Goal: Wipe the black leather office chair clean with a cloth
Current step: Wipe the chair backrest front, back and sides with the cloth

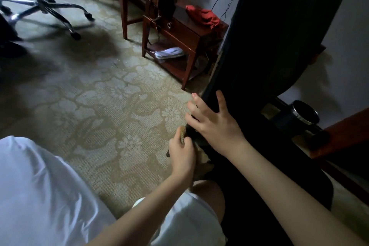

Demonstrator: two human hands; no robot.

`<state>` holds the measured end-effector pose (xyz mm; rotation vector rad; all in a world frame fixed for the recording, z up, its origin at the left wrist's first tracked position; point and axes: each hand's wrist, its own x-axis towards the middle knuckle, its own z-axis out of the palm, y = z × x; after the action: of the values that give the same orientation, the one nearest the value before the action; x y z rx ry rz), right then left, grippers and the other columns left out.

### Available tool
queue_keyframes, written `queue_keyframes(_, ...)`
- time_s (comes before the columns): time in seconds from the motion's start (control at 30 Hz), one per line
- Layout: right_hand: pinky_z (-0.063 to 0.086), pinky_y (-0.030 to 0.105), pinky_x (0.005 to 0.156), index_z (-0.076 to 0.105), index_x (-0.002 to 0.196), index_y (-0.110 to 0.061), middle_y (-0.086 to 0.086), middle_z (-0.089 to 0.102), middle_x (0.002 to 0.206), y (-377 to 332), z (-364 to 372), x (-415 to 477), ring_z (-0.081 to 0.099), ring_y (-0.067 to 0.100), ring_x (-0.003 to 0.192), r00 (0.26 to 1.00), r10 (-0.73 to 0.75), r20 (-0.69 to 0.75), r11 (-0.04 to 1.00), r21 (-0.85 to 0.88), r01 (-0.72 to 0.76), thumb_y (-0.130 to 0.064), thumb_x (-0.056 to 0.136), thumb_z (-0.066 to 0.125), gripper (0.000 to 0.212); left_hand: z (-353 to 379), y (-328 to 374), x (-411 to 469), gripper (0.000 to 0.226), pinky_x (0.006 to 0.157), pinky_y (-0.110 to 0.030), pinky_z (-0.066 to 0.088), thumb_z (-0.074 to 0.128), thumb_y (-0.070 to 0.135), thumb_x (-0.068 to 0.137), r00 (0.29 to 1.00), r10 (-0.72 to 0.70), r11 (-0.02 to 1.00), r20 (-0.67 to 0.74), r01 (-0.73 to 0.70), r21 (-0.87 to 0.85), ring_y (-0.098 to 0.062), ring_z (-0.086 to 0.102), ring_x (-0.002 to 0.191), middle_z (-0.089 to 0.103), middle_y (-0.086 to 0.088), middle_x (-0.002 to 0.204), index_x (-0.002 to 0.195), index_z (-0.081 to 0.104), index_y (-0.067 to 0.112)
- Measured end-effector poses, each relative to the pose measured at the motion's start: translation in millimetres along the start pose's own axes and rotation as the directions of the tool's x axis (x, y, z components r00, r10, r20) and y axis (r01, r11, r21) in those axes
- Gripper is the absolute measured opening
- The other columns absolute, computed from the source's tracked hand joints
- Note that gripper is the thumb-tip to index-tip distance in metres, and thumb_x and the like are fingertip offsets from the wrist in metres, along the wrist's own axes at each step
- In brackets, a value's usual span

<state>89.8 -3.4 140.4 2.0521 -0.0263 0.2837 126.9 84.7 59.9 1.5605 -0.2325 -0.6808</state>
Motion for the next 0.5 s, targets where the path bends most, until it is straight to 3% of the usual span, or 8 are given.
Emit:
queue_keyframes(0.07, -0.006, 0.064, 0.108, 0.068, 0.101, -0.025, -0.001, 0.062, 0.123, -1, 4, 0, 0.028, 0.025, 0.13, 0.997, 0.008, -0.076, 1.0, -0.002, -0.008, -0.021, 0.084, 0.04, 0.033, -4, 5, -5, 0.052, 0.094, -0.025, 0.042, 0.04, 0.019, 0.084, 0.994, 0.104, 0.994, 0.041, -0.106, 0.04, -0.003, 0.052, 0.1, 0.055, -0.003, 0.111, 0.135, 0.046, 0.026)
queue_keyframes(0.17, -0.004, 0.062, 0.109, 0.07, 0.1, -0.023, -0.001, 0.064, 0.119, -3, 9, -1, 0.031, 0.024, 0.129, 0.99, 0.017, -0.137, 1.0, 0.019, -0.015, -0.016, 0.084, 0.031, 0.042, -9, -3, -12, 0.062, 0.083, -0.018, 0.042, 0.045, 0.0, 0.089, 0.976, 0.212, 0.968, 0.039, -0.216, 0.126, -0.002, 0.049, 0.087, 0.043, -0.001, 0.105, 0.144, 0.032, 0.025)
queue_keyframes(0.27, -0.004, 0.062, 0.109, 0.069, 0.105, -0.023, -0.001, 0.062, 0.121, -11, 15, -5, 0.031, 0.026, 0.129, 0.99, -0.027, -0.136, 0.999, 0.016, 0.029, -0.018, 0.084, 0.031, 0.044, -11, -20, -6, 0.067, 0.073, -0.007, 0.039, 0.047, -0.007, 0.085, 0.966, 0.256, 0.951, 0.032, -0.258, 0.173, 0.005, 0.048, 0.08, 0.04, 0.011, 0.099, 0.144, 0.031, 0.022)
queue_keyframes(0.4, -0.004, 0.062, 0.109, 0.069, 0.108, -0.025, -0.001, 0.062, 0.124, -18, 19, -8, 0.029, 0.027, 0.13, 0.989, -0.056, -0.136, 0.998, -0.009, 0.056, -0.017, 0.084, 0.03, 0.047, -12, -35, 5, 0.064, 0.073, -0.008, 0.038, 0.046, -0.005, 0.086, 0.978, 0.204, 0.96, 0.039, -0.208, 0.189, 0.002, 0.048, 0.08, 0.041, 0.006, 0.098, 0.142, 0.033, 0.023)
queue_keyframes(0.5, -0.008, 0.063, 0.108, 0.068, 0.109, -0.027, -0.002, 0.06, 0.126, -18, 16, -9, 0.027, 0.027, 0.131, 0.991, -0.088, -0.099, 0.996, -0.013, 0.087, -0.024, 0.078, 0.039, 0.043, -15, -58, 11, 0.059, 0.082, -0.015, 0.034, 0.044, -0.002, 0.089, 0.998, 0.043, 0.966, 0.043, -0.052, 0.254, -0.013, 0.049, 0.092, 0.042, -0.005, 0.109, 0.143, 0.034, 0.018)
